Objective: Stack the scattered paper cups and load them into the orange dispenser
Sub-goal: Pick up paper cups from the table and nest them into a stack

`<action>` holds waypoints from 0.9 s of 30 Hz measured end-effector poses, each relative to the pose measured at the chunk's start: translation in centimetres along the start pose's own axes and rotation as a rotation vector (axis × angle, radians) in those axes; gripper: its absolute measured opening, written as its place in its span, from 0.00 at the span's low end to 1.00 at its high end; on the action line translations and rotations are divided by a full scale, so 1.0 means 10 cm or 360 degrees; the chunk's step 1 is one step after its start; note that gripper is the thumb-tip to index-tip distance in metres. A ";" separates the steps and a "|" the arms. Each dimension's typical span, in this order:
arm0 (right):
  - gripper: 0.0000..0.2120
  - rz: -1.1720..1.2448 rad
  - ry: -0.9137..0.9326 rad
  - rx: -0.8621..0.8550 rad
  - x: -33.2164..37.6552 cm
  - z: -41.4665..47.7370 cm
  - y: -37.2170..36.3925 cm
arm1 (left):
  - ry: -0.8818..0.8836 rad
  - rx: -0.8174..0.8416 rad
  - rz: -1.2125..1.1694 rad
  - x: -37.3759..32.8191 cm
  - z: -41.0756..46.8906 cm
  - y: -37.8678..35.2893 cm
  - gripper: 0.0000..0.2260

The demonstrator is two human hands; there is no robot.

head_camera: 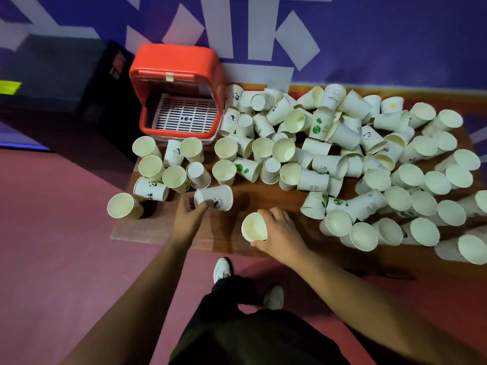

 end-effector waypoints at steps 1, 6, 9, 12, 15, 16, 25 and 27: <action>0.42 -0.0016 0.0006 0.0019 0.01 0.00 -0.03 | 0.0003 0.0012 -0.0075 -0.02 -0.04 -0.01 0.27; 0.43 0.0466 -0.0163 -0.0006 -0.04 0.06 0.11 | -0.0007 0.0101 -0.0423 -0.06 -0.16 -0.10 0.17; 0.36 0.1206 -0.0398 -0.0105 -0.02 0.15 0.36 | 0.0012 0.0314 -0.0599 -0.10 -0.20 -0.22 0.12; 0.28 0.1680 -0.0469 -0.0064 0.05 0.28 0.48 | 0.0080 0.0559 -0.0699 -0.19 -0.26 -0.41 0.18; 0.26 0.1729 -0.0454 -0.0070 0.07 0.32 0.52 | 0.0128 0.0745 -0.0703 -0.29 -0.28 -0.55 0.21; 0.19 0.1741 -0.0445 -0.0090 0.07 0.31 0.54 | 0.0147 0.0791 -0.0698 -0.31 -0.27 -0.58 0.22; 0.23 0.1321 -0.0396 -0.0227 -0.01 0.11 0.75 | -0.0280 0.0345 0.0366 -0.64 0.21 -0.42 0.20; 0.28 0.0980 -0.0299 -0.0163 0.04 0.07 0.72 | -0.0547 0.0118 0.0804 -0.77 0.46 -0.35 0.18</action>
Point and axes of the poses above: each hand's wrist, its own z-axis towards the middle knuckle, its own y-axis out of the back of the hand, x = y × z, the point moved 6 cm from there along z, towards the middle knuckle, and after that the axes turned 1 degree about -x, right-handed, at the moved point
